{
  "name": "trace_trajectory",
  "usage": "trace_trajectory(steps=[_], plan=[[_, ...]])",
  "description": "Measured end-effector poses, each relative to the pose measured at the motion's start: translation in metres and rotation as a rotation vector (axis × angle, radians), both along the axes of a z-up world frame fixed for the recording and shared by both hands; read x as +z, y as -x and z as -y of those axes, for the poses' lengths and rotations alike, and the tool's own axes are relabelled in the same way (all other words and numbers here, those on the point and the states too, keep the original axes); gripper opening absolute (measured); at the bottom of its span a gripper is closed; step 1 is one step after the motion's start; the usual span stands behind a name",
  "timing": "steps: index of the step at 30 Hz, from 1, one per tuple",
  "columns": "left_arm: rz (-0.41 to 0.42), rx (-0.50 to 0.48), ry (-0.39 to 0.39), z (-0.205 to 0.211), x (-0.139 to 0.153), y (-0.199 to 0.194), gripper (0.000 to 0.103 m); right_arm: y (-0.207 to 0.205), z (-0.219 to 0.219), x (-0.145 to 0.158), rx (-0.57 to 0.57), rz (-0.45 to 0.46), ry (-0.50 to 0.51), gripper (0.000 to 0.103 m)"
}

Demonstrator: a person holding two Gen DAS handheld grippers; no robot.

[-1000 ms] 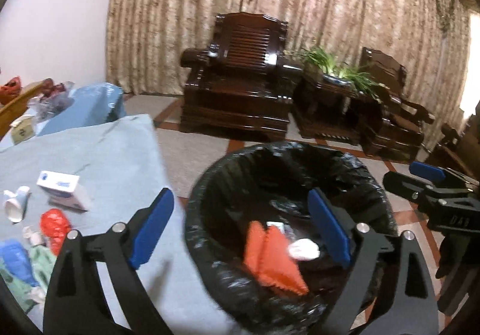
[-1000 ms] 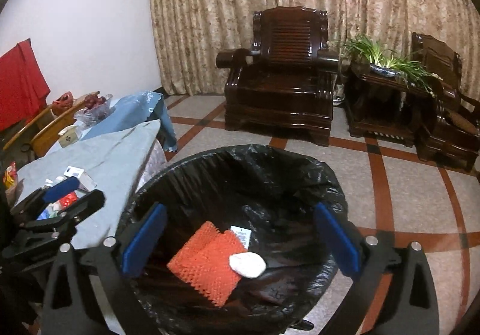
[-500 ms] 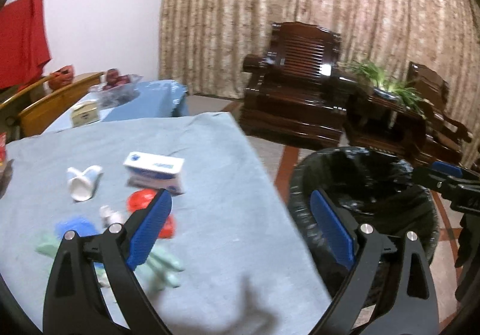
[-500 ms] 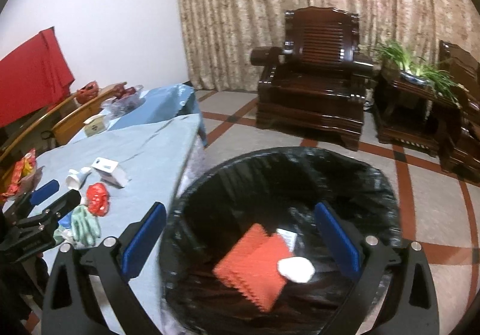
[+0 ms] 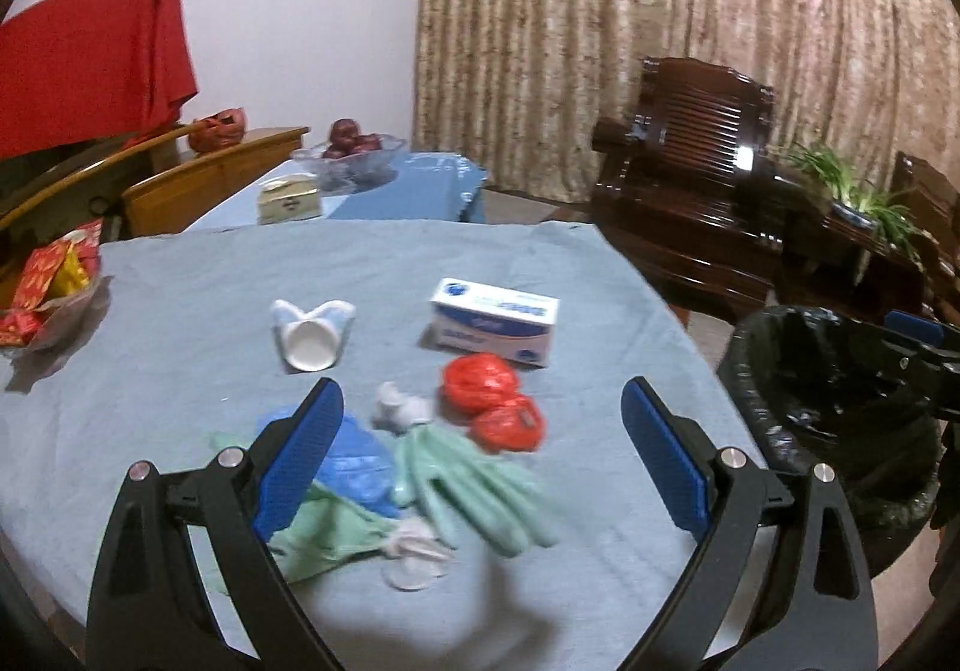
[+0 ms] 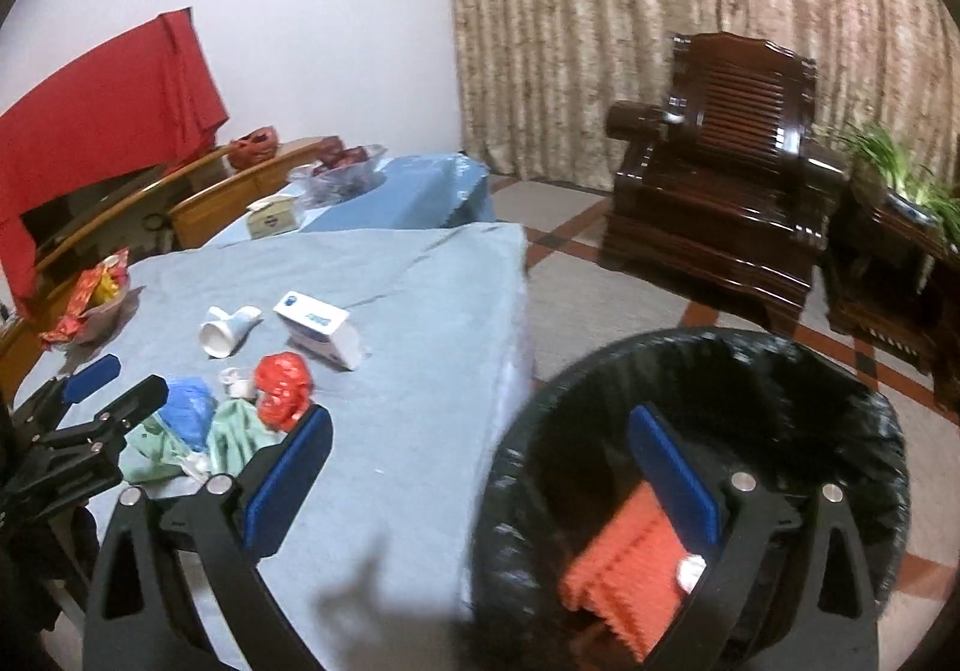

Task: Collect trash
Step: 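Move both tools back over the table toward the red plastic bag, then grasp the red plastic bag with the right gripper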

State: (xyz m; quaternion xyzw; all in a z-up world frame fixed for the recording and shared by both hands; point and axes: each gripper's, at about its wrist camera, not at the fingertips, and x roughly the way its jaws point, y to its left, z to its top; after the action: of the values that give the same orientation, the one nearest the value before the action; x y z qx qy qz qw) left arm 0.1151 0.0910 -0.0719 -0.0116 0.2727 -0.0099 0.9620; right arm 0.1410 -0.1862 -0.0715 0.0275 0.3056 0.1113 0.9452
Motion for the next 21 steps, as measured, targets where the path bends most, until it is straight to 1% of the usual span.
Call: trace_trajectory(steps=[6, 8, 12, 16, 18, 21], plan=[[-0.005, 0.048, 0.0, -0.027, -0.007, -0.004, 0.091, -0.022, -0.037, -0.012, 0.053, -0.015, 0.003, 0.097], [-0.018, 0.07, 0.002, -0.039, -0.013, -0.009, 0.091, -0.031, -0.049, -0.018, 0.068, -0.023, 0.001, 0.097], [-0.04, 0.105, 0.007, -0.057, -0.023, -0.015, 0.091, -0.047, -0.07, -0.031, 0.096, -0.036, 0.01, 0.097], [-0.058, 0.133, 0.007, -0.071, -0.031, -0.018, 0.091, -0.065, -0.095, -0.051, 0.133, -0.074, 0.021, 0.097], [-0.065, 0.141, 0.006, -0.076, -0.034, -0.02, 0.091, -0.072, -0.108, -0.061, 0.154, -0.094, 0.019, 0.094], [-0.069, 0.15, 0.009, -0.084, -0.038, -0.021, 0.091, -0.078, -0.12, -0.071, 0.177, -0.105, 0.016, 0.092]])
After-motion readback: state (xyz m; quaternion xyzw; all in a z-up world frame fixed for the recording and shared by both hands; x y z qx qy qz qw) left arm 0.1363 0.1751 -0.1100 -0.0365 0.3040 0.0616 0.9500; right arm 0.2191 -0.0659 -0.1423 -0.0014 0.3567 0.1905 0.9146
